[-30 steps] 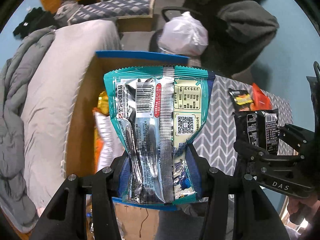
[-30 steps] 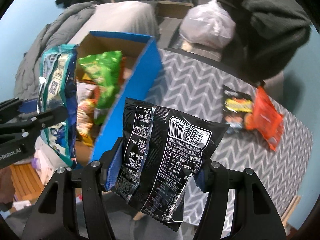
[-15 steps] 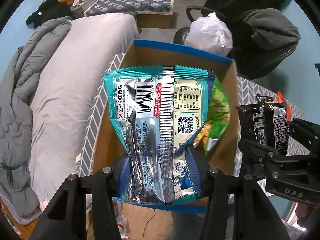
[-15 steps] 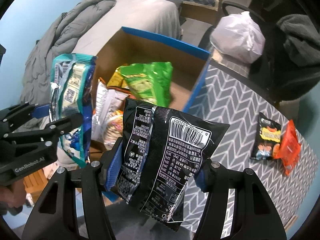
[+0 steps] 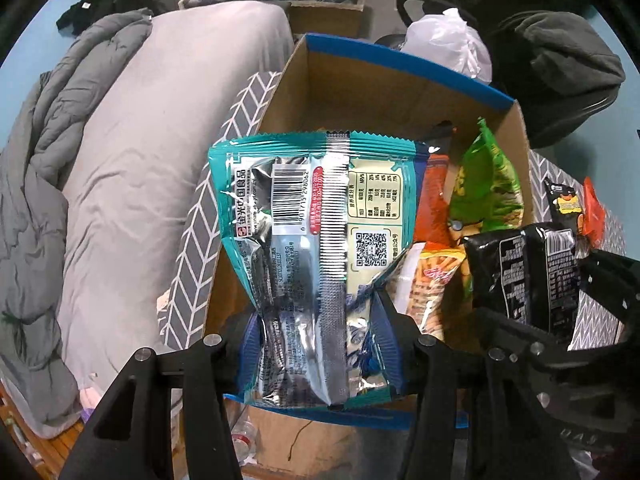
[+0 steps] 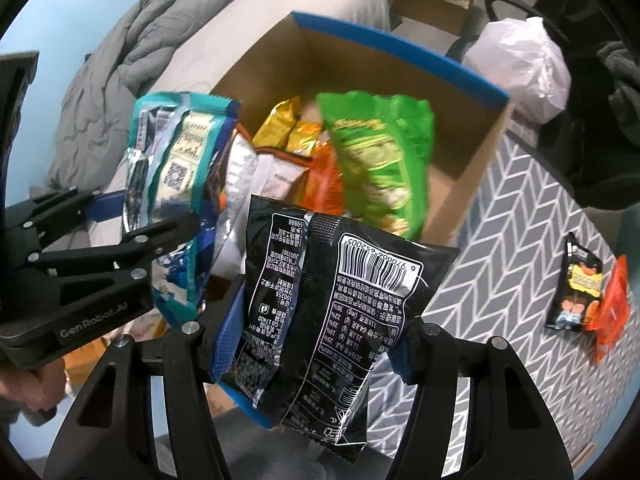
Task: Organize snacks
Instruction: 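Open both tools to drop the teal-silver and black bags into the box, then move both tools toward the last orange and black bags on the table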
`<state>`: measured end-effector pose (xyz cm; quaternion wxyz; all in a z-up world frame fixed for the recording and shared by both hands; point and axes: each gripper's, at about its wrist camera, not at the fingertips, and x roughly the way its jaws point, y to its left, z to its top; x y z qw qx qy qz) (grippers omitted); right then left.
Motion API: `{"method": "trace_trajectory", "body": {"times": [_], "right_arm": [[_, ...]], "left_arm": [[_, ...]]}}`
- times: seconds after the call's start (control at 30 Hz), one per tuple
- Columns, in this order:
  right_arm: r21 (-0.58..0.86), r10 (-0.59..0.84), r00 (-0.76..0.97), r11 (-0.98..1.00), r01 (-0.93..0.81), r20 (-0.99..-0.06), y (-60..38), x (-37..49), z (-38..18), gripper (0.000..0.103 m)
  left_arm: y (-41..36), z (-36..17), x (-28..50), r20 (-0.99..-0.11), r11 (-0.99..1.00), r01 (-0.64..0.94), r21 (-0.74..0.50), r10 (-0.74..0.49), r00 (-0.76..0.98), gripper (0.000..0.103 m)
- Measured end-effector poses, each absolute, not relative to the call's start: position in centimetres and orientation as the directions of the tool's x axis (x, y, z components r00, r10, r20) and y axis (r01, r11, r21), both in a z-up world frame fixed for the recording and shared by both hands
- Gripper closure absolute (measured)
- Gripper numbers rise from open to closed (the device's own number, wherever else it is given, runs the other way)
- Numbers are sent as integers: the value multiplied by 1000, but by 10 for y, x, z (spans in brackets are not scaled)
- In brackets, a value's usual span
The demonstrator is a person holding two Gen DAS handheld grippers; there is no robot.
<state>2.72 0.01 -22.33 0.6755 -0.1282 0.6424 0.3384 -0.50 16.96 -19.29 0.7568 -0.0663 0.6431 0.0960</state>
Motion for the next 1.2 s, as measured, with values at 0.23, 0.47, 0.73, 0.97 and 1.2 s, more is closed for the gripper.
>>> {"method": "trace_trajectory", "body": {"times": [0.23, 0.47, 0.73, 0.97, 1.2], "right_arm": [[249, 281, -47, 746, -617, -959, 4, 25, -221, 29], [223, 282, 1, 758, -613, -959, -6, 30, -208, 28], [216, 291, 34, 777, -591, -956, -30, 34, -194, 28], [195, 282, 73, 806, -559, -957, -63, 43, -185, 28], [157, 248, 108, 837, -524, -963, -109, 55, -183, 28]], "left_arm": [[177, -192, -11, -985, 967, -253, 34, 75, 155, 42], [181, -179, -18, -984, 962, -272, 18, 65, 165, 42], [169, -159, -17, -979, 961, -275, 8, 64, 196, 39], [149, -139, -12, -973, 966, -258, -26, 34, 227, 39], [114, -130, -2, -971, 980, -196, -38, 10, 240, 38]]}}
